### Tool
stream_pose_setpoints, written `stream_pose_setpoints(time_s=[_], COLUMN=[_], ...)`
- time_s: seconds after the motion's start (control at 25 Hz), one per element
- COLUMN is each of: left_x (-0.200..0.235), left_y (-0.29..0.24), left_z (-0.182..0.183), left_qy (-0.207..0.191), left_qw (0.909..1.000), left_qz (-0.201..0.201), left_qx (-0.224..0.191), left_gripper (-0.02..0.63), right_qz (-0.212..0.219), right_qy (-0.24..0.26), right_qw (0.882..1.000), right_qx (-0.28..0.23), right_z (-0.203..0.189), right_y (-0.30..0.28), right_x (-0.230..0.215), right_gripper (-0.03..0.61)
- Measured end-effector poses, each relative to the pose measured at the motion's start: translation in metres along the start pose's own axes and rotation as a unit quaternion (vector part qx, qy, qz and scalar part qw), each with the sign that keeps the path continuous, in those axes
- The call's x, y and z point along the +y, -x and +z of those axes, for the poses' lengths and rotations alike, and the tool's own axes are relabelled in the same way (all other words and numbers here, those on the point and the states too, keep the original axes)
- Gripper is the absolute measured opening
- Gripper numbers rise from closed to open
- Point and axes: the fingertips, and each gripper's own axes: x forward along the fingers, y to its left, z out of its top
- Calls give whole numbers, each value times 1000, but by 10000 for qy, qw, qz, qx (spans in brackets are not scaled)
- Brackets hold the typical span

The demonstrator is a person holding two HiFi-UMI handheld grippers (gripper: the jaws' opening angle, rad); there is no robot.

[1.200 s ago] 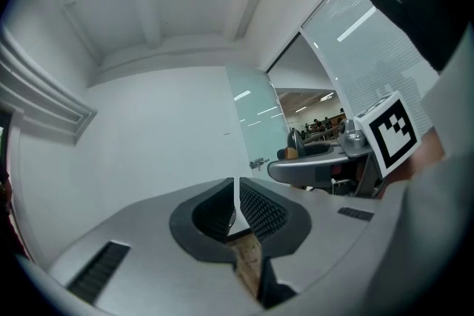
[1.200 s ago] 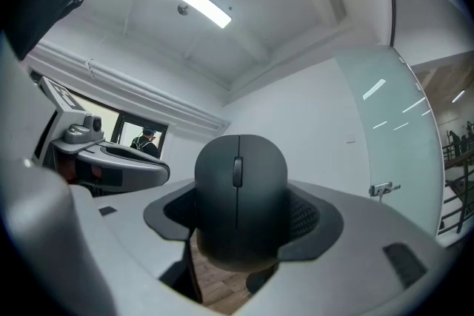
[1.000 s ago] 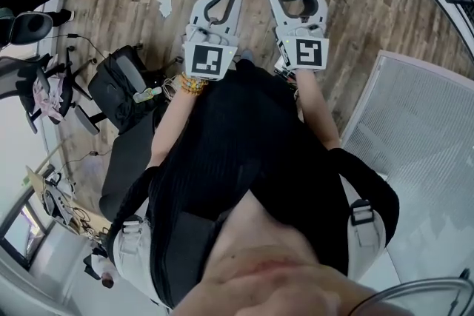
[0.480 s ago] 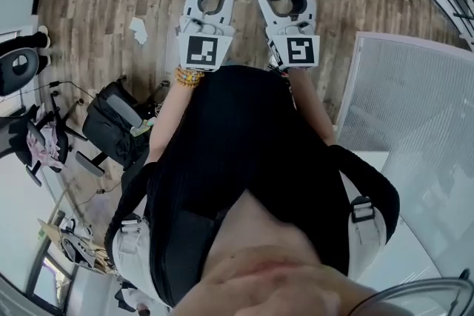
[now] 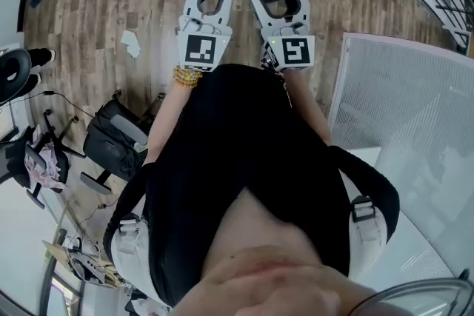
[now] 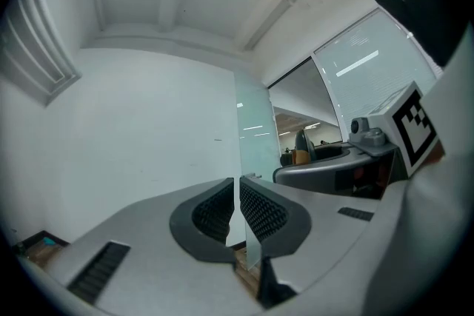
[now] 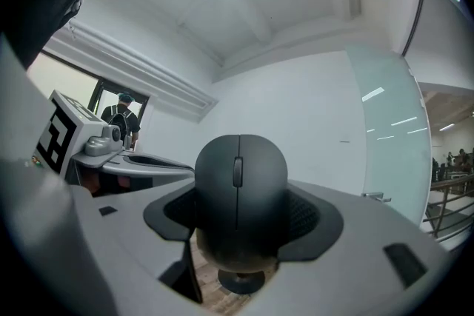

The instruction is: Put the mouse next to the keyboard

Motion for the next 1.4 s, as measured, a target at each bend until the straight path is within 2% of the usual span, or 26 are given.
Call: stream_pose_setpoints(time_s=[0.2,0.36,0.56,0.72,0.92,1.12,1.4], left_x=[55,93,132,146,158,181,216], left_y=[2,2,5,6,-4,-33,-97], left_z=[1,-4,-9,-12,-17,-31,-36], left_qy=[139,4,-90,-31,15,-204,-405], left_qw=[9995,9993,9986,9982,9964,9955,9951], left_qz=[277,374,525,598,838,899,818], left_qx=[-52,6,25,-2,-96,238,380], left_gripper=[34,34,34,34,32,32,32], right_qz=[130,184,185,111,49,-68,-244], right_qy=[65,74,116,93,82,-126,-316], right_qw=[9999,9997,9998,9999,10000,9998,9989], right_qx=[88,105,-29,-20,-23,-135,-259], right_z=[7,7,14,13,4,-7,-13], right_y=[-48,-82,-116,-127,-140,-169,-227], right_x=[19,29,39,39,21,-12,-60], right_gripper=[305,305,305,305,305,305,305])
